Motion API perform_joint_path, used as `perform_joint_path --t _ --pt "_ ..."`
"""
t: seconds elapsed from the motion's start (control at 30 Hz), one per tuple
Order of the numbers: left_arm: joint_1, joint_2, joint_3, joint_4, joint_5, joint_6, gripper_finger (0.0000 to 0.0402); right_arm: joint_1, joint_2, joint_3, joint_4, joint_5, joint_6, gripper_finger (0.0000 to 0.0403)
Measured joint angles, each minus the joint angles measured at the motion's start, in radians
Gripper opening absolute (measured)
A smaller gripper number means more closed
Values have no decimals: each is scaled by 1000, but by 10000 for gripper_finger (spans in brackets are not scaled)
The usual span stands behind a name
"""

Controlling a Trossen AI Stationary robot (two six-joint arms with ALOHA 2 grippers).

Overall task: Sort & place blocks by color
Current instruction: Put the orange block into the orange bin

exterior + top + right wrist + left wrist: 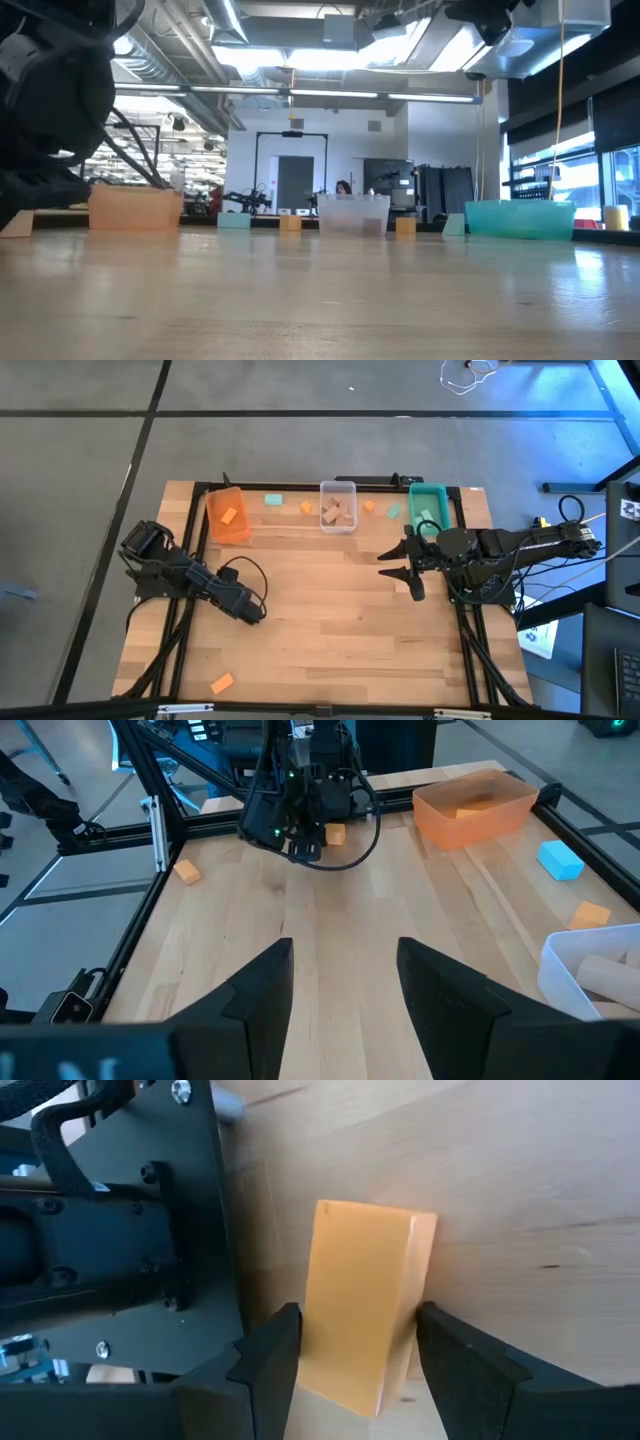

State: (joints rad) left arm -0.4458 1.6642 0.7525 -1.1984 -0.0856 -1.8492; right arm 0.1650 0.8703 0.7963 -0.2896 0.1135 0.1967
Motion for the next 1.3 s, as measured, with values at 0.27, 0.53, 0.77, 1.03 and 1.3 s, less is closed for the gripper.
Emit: perform_joint_path --t 0.27,0.53,0.77,1.03,1.3 --pt "10 -1 -31 19 13 0 190 0 0 0 0 0 0 181" --pt "34 -4 -56 117 28 52 172 0 0 0 0 0 0 181" --pt "65 3 -1 62 10 116 128 0 0 0 0 -1 -4 181" --pt "128 5 127 -24 -144 177 123 0 0 0 1 -1 -23 181" --pt "285 4 257 -130 -315 336 122 0 0 0 0 -1 -23 181"
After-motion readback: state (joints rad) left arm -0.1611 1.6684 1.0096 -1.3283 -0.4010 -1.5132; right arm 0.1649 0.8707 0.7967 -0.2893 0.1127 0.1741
